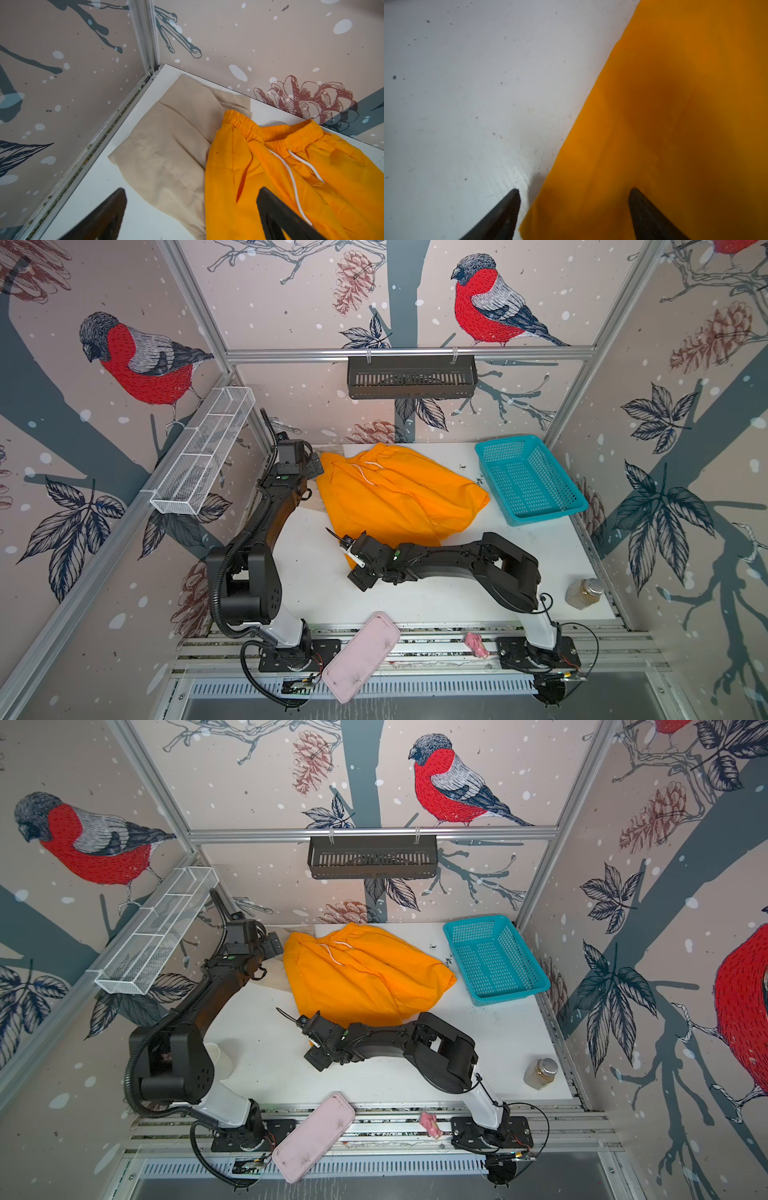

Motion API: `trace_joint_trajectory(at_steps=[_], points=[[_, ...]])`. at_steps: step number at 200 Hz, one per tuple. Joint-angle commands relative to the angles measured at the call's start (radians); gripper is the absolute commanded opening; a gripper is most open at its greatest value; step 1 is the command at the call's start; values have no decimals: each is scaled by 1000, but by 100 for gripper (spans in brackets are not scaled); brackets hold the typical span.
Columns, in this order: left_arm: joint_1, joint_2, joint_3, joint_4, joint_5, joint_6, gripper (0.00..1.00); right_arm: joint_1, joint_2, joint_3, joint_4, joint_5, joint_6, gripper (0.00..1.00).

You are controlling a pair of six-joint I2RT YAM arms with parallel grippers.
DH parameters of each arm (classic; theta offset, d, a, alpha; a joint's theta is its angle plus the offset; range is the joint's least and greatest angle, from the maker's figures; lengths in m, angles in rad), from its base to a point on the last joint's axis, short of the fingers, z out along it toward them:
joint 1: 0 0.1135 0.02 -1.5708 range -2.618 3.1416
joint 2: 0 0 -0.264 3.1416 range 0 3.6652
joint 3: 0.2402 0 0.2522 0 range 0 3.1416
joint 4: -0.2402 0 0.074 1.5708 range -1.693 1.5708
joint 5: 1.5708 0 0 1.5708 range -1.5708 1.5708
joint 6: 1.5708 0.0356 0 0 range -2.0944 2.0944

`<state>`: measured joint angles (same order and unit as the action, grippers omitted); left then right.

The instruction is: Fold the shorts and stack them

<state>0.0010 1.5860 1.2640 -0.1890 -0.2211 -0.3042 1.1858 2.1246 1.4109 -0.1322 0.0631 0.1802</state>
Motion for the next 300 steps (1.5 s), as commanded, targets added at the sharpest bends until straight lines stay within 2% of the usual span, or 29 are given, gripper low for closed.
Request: trace_joint_trajectory(at_steps=[1, 14, 44, 53, 63, 69, 77, 83, 99, 107, 114, 128, 149, 177, 197, 214, 237, 276, 300], points=[[5, 5, -1, 9, 52, 16, 98, 0, 43, 43, -58, 22, -22, 71], [6, 12, -4, 10, 61, 18, 98, -2, 54, 40, -75, 15, -22, 59], [7, 38, -3, 8, 82, 24, 98, -10, -6, -59, -97, 36, 5, 16], [6, 44, -5, 9, 98, 24, 98, -12, -44, -110, -103, 43, 19, 9], [5, 48, -6, 8, 113, 21, 98, -15, -94, -174, -111, 54, 42, 8], [7, 51, -8, 9, 124, 20, 98, -17, -128, -216, -117, 59, 58, 10], [6, 52, -15, 12, 144, 14, 98, -21, -172, -277, -126, 76, 87, 22], [6, 54, -22, 14, 163, 6, 98, -26, -205, -321, -135, 85, 106, 26], [6, 65, -34, 12, 249, -10, 98, -39, -288, -432, -159, 97, 155, 32], [6, 77, -44, 12, 307, -6, 98, -47, -323, -480, -174, 105, 186, 42], [7, 89, -57, 19, 362, -12, 98, -55, -356, -515, -190, 106, 212, 56], [6, 107, -94, 45, 419, -31, 98, -79, -429, -576, -209, 92, 266, 63], [7, 114, -144, 99, 429, -50, 97, -139, -572, -664, -200, 53, 357, 67], [6, 102, -137, 106, 438, -54, 96, -277, -759, -764, -194, -36, 458, 78], [6, 91, -140, 140, 439, -68, 97, -341, -900, -824, -159, -102, 524, 81], [6, 112, -129, 163, 497, -84, 97, -374, -979, -865, -134, -171, 585, 82], [2, 146, -140, 173, 553, -103, 94, -374, -1028, -900, -155, -207, 676, 83], [2, 191, -171, 196, 532, -90, 92, -323, -1074, -982, -159, -213, 798, 86], [-1, 204, -165, 223, 555, -91, 80, -293, -1016, -982, -154, -188, 800, 86]])
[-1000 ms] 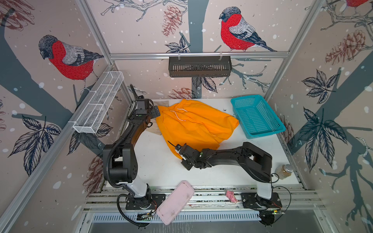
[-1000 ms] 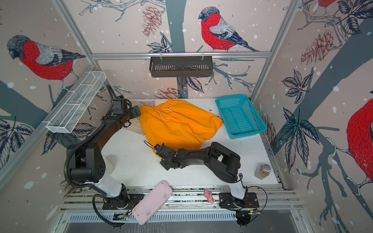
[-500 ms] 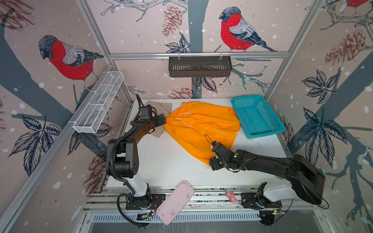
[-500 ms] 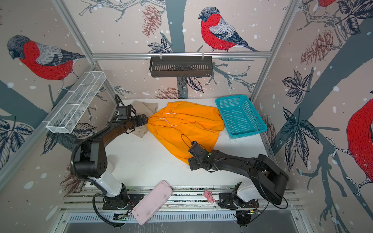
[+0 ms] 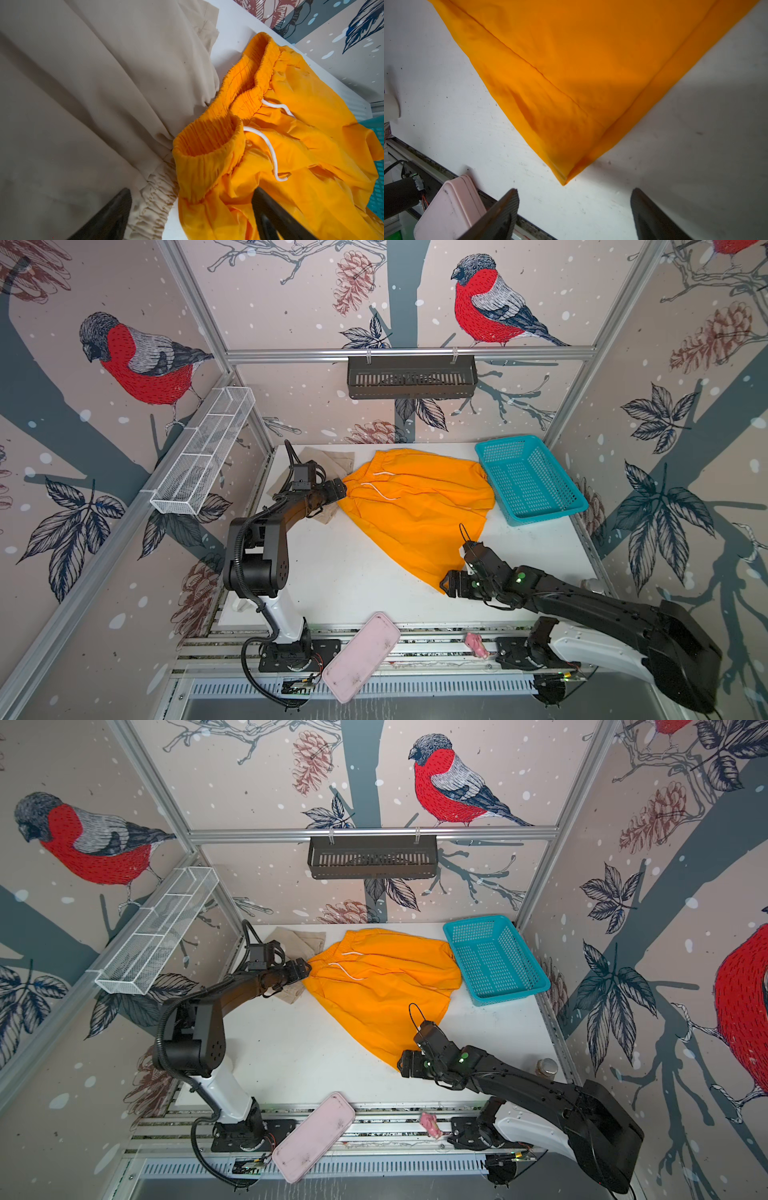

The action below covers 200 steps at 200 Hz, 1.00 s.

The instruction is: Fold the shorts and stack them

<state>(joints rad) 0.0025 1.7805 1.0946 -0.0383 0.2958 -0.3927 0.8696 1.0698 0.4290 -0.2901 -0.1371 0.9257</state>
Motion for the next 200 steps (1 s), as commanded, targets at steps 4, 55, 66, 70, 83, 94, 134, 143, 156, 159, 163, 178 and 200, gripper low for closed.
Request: trace_joint_trajectory(at_steps=[4, 55, 66, 70, 83, 94, 134, 143, 156, 159, 163, 178, 200], points=[[-4, 11, 7, 74, 41, -4, 77, 29, 49, 2, 11, 18, 53, 86], [-11, 26, 11, 40, 18, 10, 25, 45, 179, 50, 107, 91, 1, 63], [-12, 21, 15, 24, -3, 19, 16, 42, 215, 67, 103, 99, -20, 46], [-12, 18, 17, 13, -12, 25, 14, 42, 222, 72, 102, 101, -26, 40], [-12, 8, 30, -21, -53, 37, 10, 39, 229, 93, 84, 109, -50, 21], [-12, -2, 49, -55, -90, 45, 6, 27, 227, 114, 45, 112, -87, 10], [-15, -34, 117, -175, -180, 75, 0, 3, 102, 225, -226, 212, -153, 2], [-16, -46, 122, -198, -213, 82, 0, 3, 64, 237, -273, 212, -150, 2], [-18, -61, 126, -221, -269, 85, 0, 15, 13, 247, -336, 234, -130, 2], [-19, -64, 126, -224, -282, 86, 0, 19, 0, 249, -349, 240, -126, 2], [-19, -67, 128, -231, -295, 87, 0, 26, -17, 253, -365, 252, -120, 1], [-19, -74, 142, -279, -313, 99, 0, 53, -80, 272, -418, 302, -99, 1], [-39, -120, 143, -363, -327, 117, 0, 123, -160, 313, -487, 385, -64, 1]])
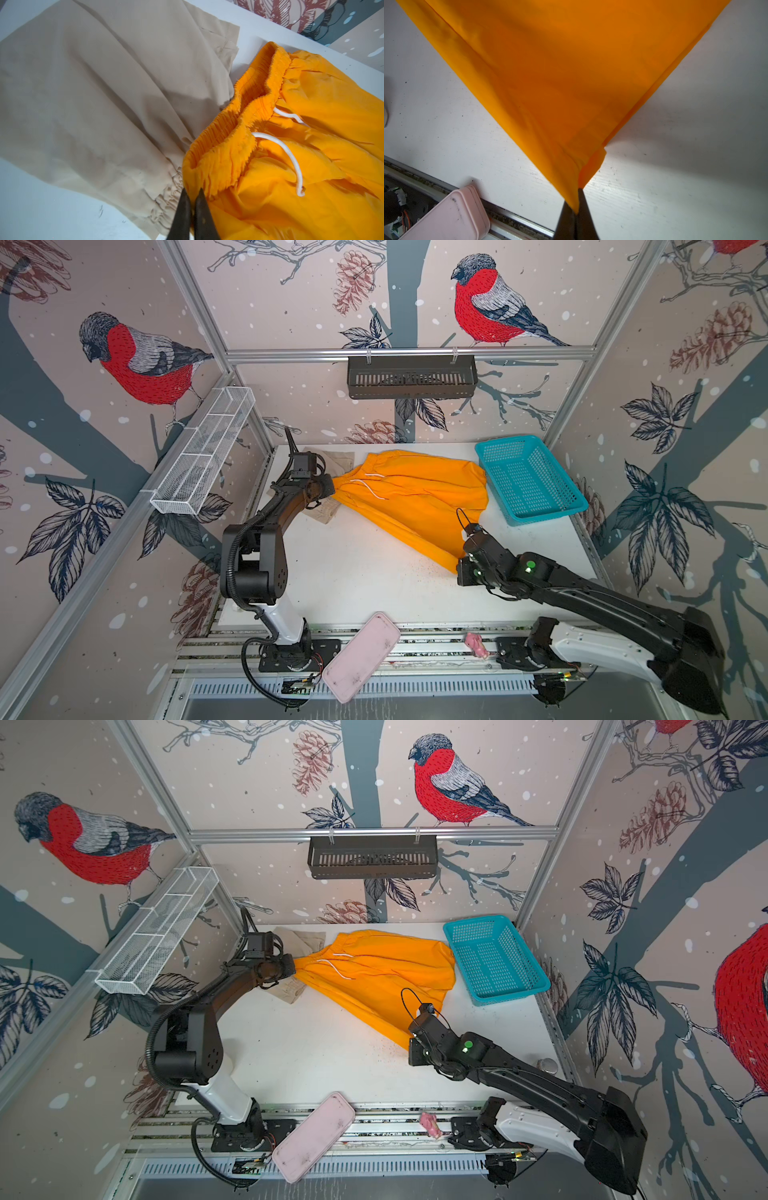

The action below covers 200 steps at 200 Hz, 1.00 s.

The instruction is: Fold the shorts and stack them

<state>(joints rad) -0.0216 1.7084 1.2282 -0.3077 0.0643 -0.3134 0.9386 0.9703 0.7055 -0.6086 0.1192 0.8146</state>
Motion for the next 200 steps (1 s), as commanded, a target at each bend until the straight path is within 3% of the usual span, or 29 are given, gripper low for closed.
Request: trace_joint_trajectory(at_steps=[1, 22, 60, 77, 99, 127, 154, 188, 200], points=[[-18, -52, 8, -96, -98, 38, 0, 59, -63, 38, -171, 132, 48, 1], [-51, -147, -28, -157, -159, 45, 0, 157, -102, 76, -222, 234, 84, 1], [-65, -334, -144, -158, -121, 36, 0, 299, -120, 14, -176, 300, 149, 1], [-66, -370, -166, -144, -149, 39, 0, 307, -127, 1, -182, 350, 158, 1], [-65, -386, -87, -251, -186, 35, 0, 313, -173, 71, -222, 428, 148, 0], [-66, -420, -18, -364, -196, 46, 0, 306, -223, 144, -201, 535, 48, 1], [-84, -430, 35, -475, -208, 57, 0, 222, -177, 246, -145, 535, -124, 0], [-136, -467, 80, -578, -287, 33, 0, -30, -88, 375, -89, 346, -338, 0], [-135, -490, 84, -575, -311, 35, 0, -73, -54, 421, -100, 292, -372, 0]])
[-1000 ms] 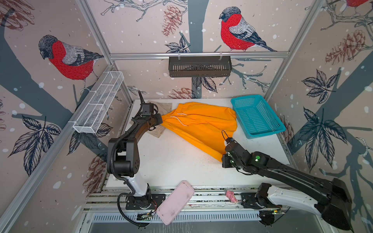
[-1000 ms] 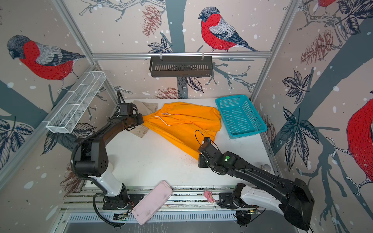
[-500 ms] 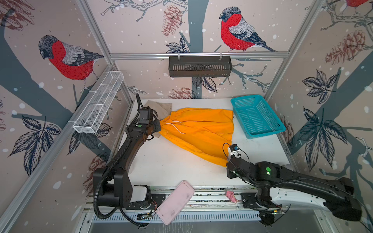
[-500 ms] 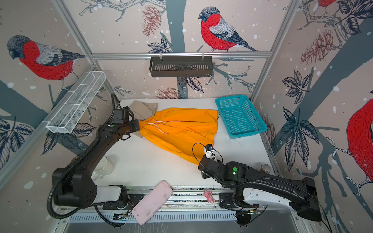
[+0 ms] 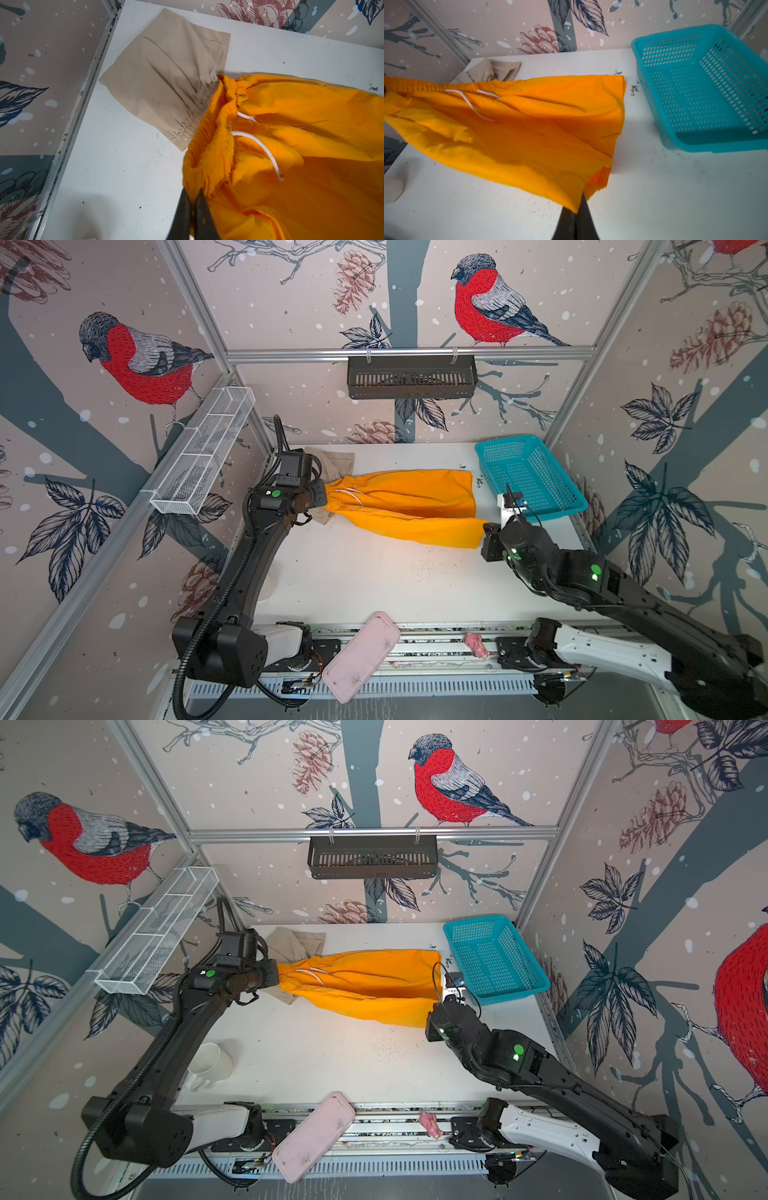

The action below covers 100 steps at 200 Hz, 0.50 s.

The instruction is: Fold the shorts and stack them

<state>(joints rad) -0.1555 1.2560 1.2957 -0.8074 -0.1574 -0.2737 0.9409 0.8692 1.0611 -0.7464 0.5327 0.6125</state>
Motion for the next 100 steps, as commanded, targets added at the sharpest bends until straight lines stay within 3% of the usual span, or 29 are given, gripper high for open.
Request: trace_joint_trajectory(at_steps=[1, 38, 78, 100], points=[[-2, -39, 16, -76, -92, -5, 0, -76, 49, 67, 36, -123, -171, 0], [-3, -66, 33, -91, -78, -11, 0, -23, 42, 135, -27, -162, -152, 0], [-27, -88, -26, -56, 13, -17, 0, 149, -31, 162, -177, -7, -25, 0], [-69, -106, -48, -57, 21, -24, 0, 180, -62, 190, -243, 43, 19, 0]])
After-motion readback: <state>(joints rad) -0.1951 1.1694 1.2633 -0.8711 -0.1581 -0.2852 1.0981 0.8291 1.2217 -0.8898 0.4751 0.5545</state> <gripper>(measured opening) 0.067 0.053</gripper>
